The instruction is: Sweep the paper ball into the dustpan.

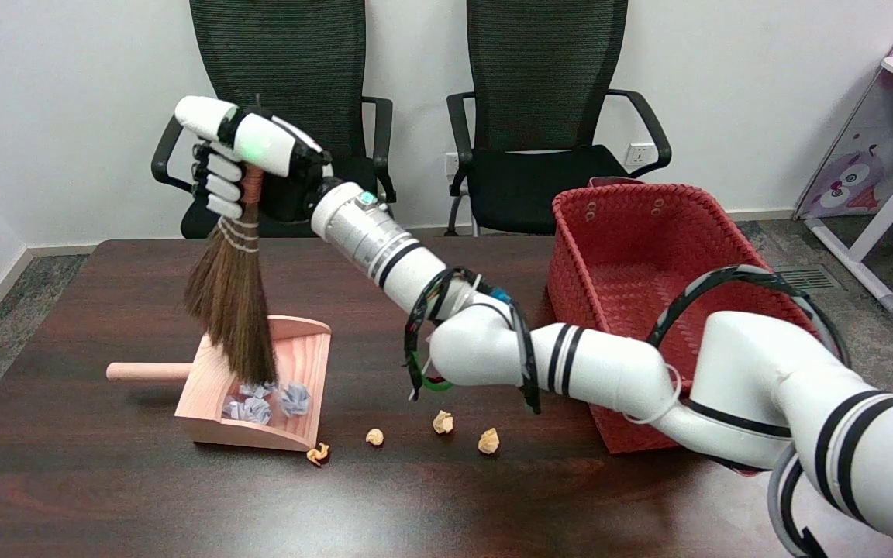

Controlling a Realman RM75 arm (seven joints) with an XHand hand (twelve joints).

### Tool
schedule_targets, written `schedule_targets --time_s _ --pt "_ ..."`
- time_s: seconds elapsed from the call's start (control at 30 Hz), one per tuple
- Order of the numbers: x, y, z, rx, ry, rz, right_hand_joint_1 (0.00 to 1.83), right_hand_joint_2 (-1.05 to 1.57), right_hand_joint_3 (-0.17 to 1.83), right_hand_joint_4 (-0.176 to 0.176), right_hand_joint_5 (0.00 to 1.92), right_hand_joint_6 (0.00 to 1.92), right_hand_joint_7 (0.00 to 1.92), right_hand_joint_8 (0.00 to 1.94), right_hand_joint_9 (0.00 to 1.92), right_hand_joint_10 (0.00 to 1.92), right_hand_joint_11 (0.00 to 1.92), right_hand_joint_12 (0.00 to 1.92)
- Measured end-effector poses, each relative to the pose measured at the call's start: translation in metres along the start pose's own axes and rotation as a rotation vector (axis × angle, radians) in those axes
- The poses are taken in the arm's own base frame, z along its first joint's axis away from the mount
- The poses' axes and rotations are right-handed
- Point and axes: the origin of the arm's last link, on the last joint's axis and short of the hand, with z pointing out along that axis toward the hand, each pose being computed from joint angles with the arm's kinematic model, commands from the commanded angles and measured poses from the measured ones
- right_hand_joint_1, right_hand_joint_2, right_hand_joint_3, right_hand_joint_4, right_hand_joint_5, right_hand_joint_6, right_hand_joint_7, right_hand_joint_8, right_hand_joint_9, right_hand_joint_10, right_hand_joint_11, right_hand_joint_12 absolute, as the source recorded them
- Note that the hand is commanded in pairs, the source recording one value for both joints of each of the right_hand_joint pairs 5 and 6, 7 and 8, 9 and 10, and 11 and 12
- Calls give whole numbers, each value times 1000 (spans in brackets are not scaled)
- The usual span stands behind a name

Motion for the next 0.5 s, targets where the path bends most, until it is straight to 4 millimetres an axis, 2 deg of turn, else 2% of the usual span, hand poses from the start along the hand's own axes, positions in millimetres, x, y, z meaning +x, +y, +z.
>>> schedule_targets --time_s 0.17,0.5 --pt "4 -13 -10 45 -8 -93 1020 1571 1513 36 1920 1920 1920 1920 1920 1920 1920 1920" --pt "8 -42 -46 161 46 -384 1060 1571 1440 43 1920 1920 1920 1920 1920 1920 1920 1920"
